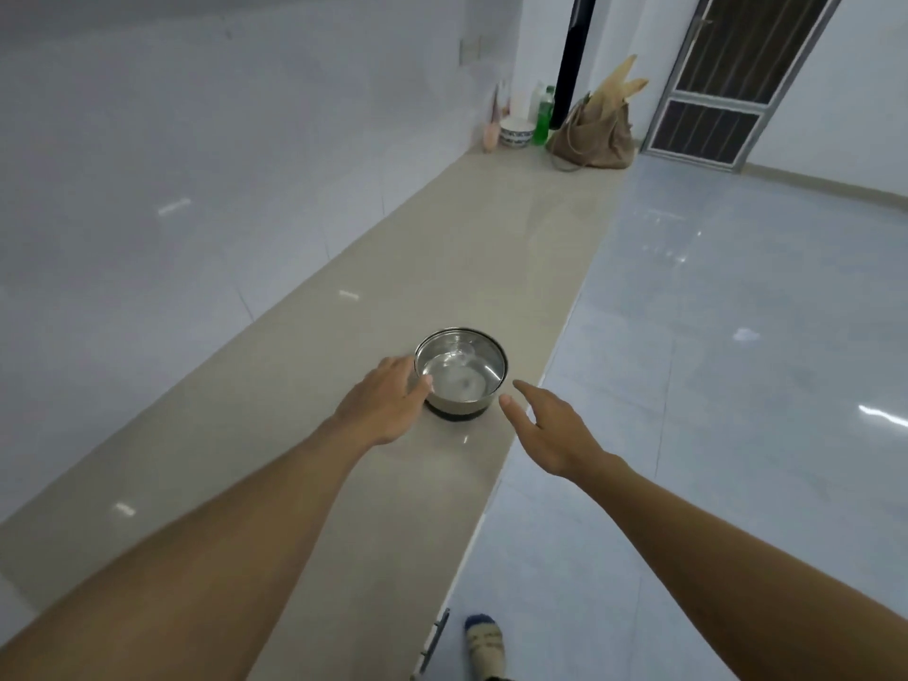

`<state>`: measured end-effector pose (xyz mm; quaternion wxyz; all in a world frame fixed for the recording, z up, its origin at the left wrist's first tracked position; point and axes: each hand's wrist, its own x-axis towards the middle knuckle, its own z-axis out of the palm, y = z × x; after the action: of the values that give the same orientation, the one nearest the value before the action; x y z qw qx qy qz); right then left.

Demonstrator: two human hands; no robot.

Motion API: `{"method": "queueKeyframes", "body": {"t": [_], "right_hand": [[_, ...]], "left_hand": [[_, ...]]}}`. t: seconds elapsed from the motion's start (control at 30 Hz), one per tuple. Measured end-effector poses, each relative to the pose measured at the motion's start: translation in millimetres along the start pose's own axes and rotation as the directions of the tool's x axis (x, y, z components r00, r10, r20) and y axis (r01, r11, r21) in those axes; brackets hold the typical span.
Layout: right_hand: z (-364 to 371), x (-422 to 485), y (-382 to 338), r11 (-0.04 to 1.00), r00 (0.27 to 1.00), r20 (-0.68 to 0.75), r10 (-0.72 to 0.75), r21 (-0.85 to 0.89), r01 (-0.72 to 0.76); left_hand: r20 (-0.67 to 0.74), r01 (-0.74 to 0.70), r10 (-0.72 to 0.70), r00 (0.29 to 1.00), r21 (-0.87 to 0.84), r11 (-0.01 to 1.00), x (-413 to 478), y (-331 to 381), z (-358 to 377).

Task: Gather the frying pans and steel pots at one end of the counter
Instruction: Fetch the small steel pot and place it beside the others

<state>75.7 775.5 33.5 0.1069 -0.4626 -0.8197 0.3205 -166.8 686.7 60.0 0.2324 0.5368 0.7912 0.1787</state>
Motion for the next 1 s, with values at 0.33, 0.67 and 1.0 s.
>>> {"method": "queueKeyframes", "body": {"t": [0.33, 0.67, 1.0], "right_hand": [[11.9, 142.9, 43.1, 0.989, 0.994, 0.023, -0.105, 0.109, 0.102], [52.7, 205.4, 41.1, 0.938, 0.991, -0.035, -0.129, 0.32, 0.133], [56.5, 206.6, 32.2, 0.87, 0.999, -0.05, 0.003, 0.492, 0.022]], "left_hand": [[-0.099, 0.144, -0.165, 0.981, -0.194, 0.97, 112.9, -10.9, 58.2], [-0.247, 0.113, -0.217, 0.945, -0.377, 0.919, 146.4, -30.1, 105.6], [-0.303, 0.105, -0.25, 0.92, -0.422, 0.9, 146.6, -29.0, 109.1]]}}
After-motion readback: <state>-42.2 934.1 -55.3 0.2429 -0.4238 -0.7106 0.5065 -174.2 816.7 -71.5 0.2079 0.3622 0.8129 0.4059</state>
